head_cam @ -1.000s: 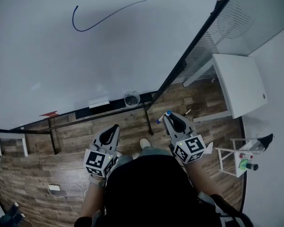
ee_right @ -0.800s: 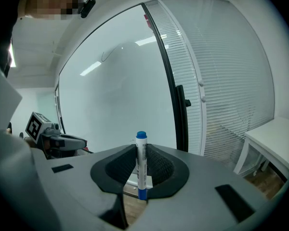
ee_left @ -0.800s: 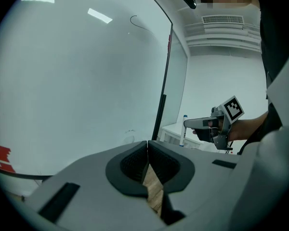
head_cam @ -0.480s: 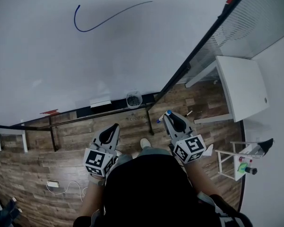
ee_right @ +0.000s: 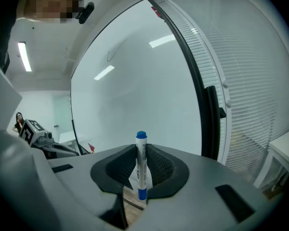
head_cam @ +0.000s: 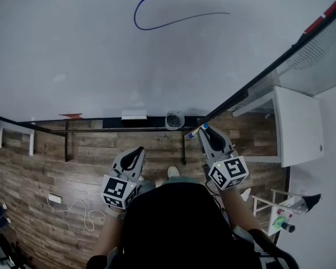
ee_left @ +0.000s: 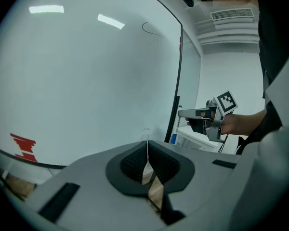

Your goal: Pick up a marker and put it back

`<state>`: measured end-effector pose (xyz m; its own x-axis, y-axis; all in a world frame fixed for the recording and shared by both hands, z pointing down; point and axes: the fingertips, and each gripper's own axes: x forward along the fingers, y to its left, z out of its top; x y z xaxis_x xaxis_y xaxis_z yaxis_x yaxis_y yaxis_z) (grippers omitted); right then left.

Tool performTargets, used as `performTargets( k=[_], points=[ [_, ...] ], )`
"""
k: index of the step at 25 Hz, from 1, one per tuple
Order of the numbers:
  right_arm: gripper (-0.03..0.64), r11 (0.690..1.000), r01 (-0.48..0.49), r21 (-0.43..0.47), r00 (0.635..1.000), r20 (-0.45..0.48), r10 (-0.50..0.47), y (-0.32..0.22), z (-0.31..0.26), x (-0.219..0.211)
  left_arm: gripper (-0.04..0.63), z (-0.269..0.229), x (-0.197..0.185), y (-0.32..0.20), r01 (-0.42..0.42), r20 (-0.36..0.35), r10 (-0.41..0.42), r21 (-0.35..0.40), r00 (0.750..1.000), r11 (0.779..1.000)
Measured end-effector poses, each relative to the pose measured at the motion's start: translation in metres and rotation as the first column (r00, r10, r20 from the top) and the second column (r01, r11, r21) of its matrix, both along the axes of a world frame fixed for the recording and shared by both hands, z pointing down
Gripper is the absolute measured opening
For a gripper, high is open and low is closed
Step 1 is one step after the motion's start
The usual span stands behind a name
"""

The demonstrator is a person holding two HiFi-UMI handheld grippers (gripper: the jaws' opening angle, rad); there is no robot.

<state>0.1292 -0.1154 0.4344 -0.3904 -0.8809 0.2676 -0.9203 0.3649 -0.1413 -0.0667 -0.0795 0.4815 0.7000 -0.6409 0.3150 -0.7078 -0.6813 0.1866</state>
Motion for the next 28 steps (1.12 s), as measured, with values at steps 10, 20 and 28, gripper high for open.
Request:
performTargets(
  k=[10,20,28],
  points=[
    [0.092,0.982,0.185,0.027,0.983,-0.005,-0.185,-0.054,-0.002,-0.042,0.023,0.003,-0.036,0.011,0.194,0.024,-0.194,-0.009,0.981,0.981],
    [0.092,0.935,0.353,-0.033,0.933,-0.065,-0.355,-0.08,0.035,-0.076,0.023,0.01,-0.061,0.038,0.377,0.047,-0.375,-0.03,0.926,0.926],
    [0.092,0.888,0.448,-0.104,0.876,-0.149,-0.459,-0.082,0.075,-0.092,0.023,0.019,-0.067,0.061,0.475,0.062,-0.472,-0.055,0.879,0.878]
  ],
)
